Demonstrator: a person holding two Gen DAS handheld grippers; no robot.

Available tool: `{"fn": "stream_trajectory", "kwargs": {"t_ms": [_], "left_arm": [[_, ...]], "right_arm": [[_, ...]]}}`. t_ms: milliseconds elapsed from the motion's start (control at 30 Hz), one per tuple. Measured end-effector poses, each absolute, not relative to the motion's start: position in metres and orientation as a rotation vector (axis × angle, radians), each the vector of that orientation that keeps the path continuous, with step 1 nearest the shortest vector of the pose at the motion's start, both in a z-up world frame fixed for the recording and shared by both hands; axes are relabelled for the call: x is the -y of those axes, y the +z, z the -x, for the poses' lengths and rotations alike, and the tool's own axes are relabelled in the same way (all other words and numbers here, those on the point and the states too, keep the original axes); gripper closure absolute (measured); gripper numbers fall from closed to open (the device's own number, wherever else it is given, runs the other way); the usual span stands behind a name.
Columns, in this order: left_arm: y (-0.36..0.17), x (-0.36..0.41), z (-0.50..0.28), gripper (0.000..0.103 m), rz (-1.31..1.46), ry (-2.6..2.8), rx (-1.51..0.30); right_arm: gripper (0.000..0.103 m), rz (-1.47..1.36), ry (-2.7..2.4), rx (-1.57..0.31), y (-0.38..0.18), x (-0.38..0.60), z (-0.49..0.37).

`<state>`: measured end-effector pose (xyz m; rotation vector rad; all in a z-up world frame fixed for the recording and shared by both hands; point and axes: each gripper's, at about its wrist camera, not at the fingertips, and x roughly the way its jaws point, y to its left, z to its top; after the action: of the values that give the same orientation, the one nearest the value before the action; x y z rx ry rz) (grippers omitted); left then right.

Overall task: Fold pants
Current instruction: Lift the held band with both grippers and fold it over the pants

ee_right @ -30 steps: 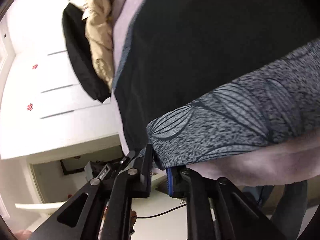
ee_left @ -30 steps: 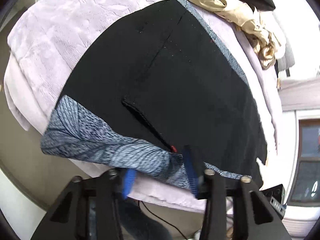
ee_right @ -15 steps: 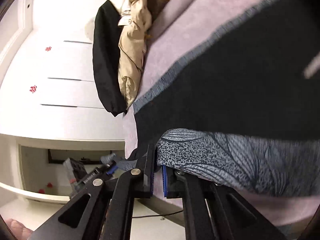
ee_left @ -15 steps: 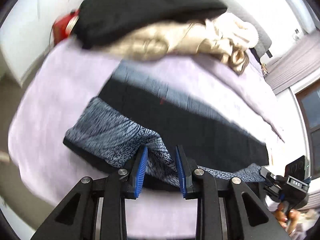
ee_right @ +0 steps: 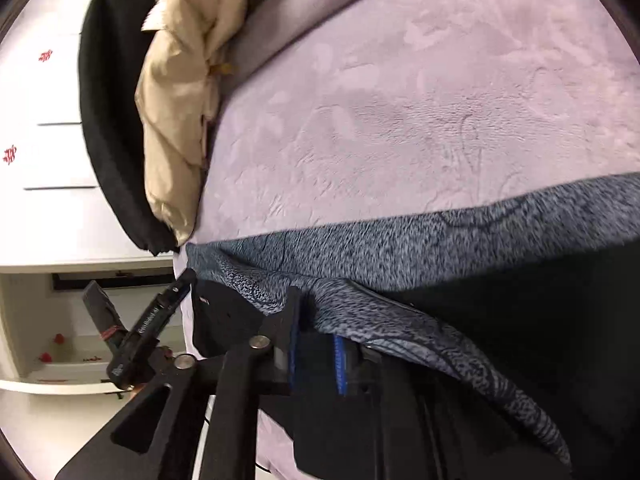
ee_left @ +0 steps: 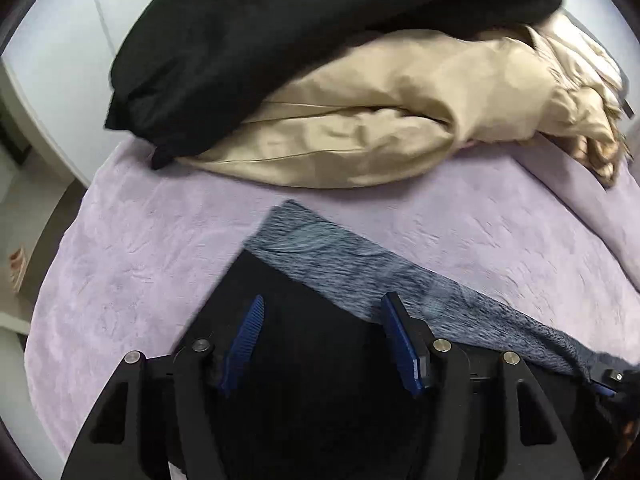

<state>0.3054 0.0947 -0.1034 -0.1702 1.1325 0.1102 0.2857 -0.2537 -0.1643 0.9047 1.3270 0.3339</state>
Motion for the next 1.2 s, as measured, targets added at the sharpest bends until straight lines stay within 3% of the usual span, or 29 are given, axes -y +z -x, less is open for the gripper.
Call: {"fn": "stream_trajectory", "kwargs": {"t_ms": [33, 67, 100, 233, 400, 433, 467, 500, 600, 767, 867, 1200], "left_arm": [[-0.097, -0.103, -0.305, 0.041, 0.194, 0.115, -1.128], [-0.087, -0.111, -0.301, 0.041, 0.195, 0.124, -1.117], [-0.078, -0.114, -0.297, 0.041, 0.171, 0.125, -1.112], [-0.074, -0.094, -0.279, 0.04, 0.037, 0.029, -1.15], [-0.113, -0.058, -0.273, 0.038, -0.039, 0.035, -1.193], [-0.119, -0.054, -0.272, 0.038, -0.072, 0.052, -1.178], [-0.119, -0.053, -0.271, 0.037, -0.086, 0.054, -1.174], [-0.118, -0.053, -0.271, 0.037, -0.09, 0.05, -1.176], [-0.106, -0.057, -0.265, 0.037, -0.105, 0.002, -1.207], [-0.071, -0.035, -0.227, 0.037, -0.177, -0.175, -1.178], [-0.061, 0.002, -0.208, 0.037, -0.168, -0.346, -1.195], [-0.075, 0.175, -0.133, 0.037, -0.31, -0.777, -1.267]], "right_arm": [[0.067, -0.931, 0.353, -1.302, -0.157, 0.255, -0.283], [0.052, -0.92, 0.364, -1.289, -0.148, 0.255, -0.279], [0.049, -0.879, 0.373, -1.276, -0.135, 0.252, -0.274], [0.05, -0.75, 0.475, -1.244, -0.102, 0.226, -0.256], [0.051, -0.632, 0.432, -1.354, -0.135, 0.2, -0.264], [0.052, -0.615, 0.39, -1.363, -0.143, 0.202, -0.266], [0.064, -0.625, 0.361, -1.362, -0.146, 0.21, -0.267], [0.067, -0.667, 0.336, -1.353, -0.145, 0.219, -0.265], [0.066, -0.753, 0.322, -1.271, -0.117, 0.249, -0.249], [0.055, -0.831, 0.313, -1.139, -0.059, 0.295, -0.172], [0.054, -0.918, 0.153, -1.081, -0.048, 0.332, -0.106], [0.054, -1.231, -0.332, -1.047, -0.105, 0.424, 0.112]]}}
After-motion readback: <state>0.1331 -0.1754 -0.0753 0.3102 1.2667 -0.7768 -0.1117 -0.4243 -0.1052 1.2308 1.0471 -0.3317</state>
